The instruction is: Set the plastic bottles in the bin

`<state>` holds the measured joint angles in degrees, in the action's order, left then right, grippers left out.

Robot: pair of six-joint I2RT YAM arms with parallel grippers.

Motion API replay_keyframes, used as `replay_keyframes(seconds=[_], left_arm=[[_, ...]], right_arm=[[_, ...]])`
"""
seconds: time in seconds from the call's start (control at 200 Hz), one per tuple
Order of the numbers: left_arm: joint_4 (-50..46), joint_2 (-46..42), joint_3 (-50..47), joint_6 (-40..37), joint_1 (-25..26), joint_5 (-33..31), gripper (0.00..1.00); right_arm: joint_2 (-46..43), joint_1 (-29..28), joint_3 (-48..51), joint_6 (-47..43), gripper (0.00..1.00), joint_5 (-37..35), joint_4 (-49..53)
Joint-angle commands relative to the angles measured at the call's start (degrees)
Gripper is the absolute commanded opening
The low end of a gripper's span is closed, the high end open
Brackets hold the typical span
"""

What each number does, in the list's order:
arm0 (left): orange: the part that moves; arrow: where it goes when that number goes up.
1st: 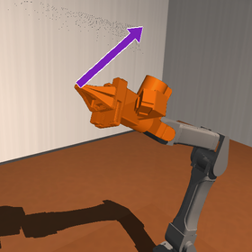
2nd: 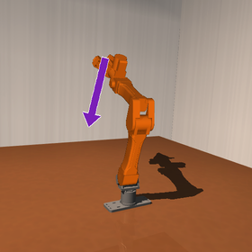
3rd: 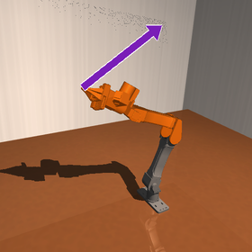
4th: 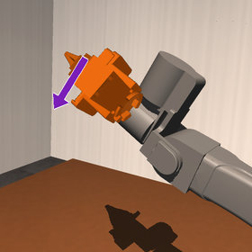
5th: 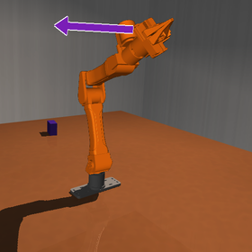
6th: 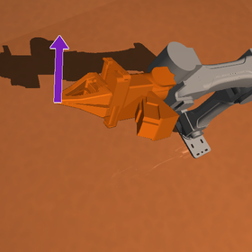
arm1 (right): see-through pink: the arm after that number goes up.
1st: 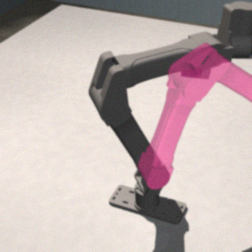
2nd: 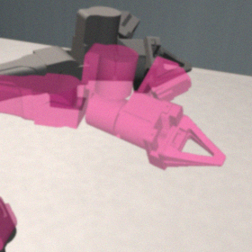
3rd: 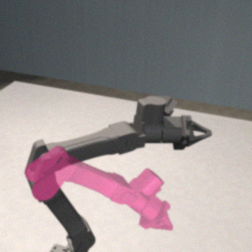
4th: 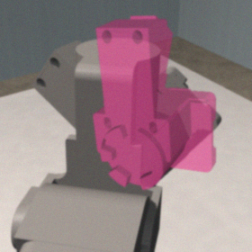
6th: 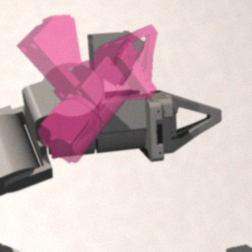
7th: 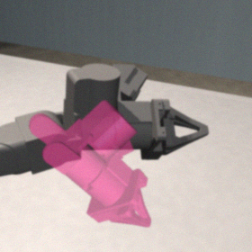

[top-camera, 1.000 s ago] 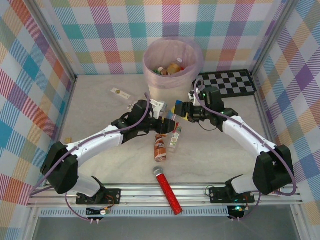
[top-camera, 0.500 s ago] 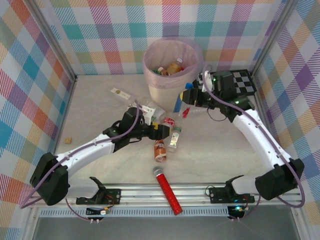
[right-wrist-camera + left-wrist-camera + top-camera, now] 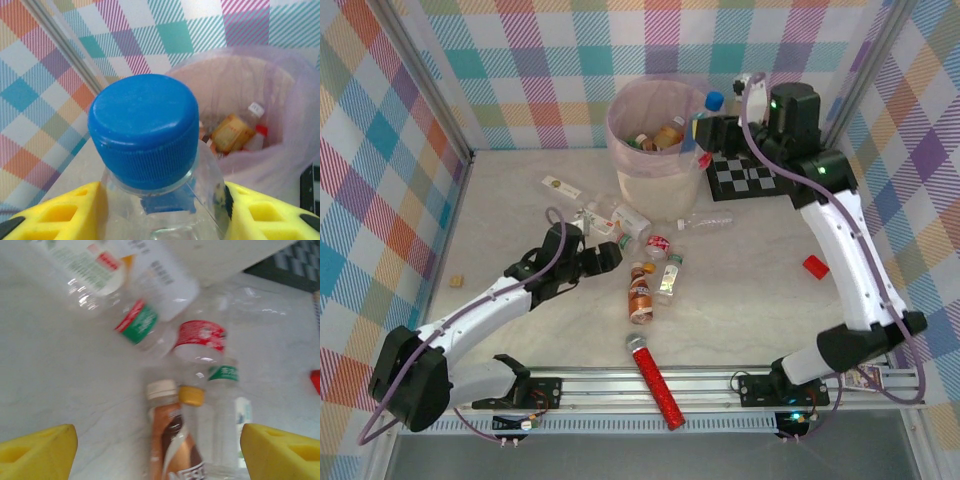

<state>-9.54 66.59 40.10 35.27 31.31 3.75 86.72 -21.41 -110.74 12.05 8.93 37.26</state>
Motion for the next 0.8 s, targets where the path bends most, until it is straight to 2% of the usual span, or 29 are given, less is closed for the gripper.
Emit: replay_keyframes(seconds=[0.0,0.215,0.495,0.795], left_arm=[[-2.50,-4.04,-2.22,5.08,-0.49,-3.60,0.84],[-7.70,-11.18,-4.99,5.54,-0.63,-5.75,0.86],[-8.55,-13.16,-5.90,6.62,-0.82,-5.49,0.87],[-10.65,-13.44,-4.41,6.02,-0.83,-5.46,0.89]], right_arm=[[5.35,0.29,-4.98,-3.45,0.48,-2.92,-3.58],[17.03,0.32,-18.96,-6.64,0.50,-10.19,-1.03],[32.36,0.27,-34.33,-3.75,0.52,-7.89,2.90],[40.08,0.23,-37.88,-2.85,0.54,-5.59,1.52]])
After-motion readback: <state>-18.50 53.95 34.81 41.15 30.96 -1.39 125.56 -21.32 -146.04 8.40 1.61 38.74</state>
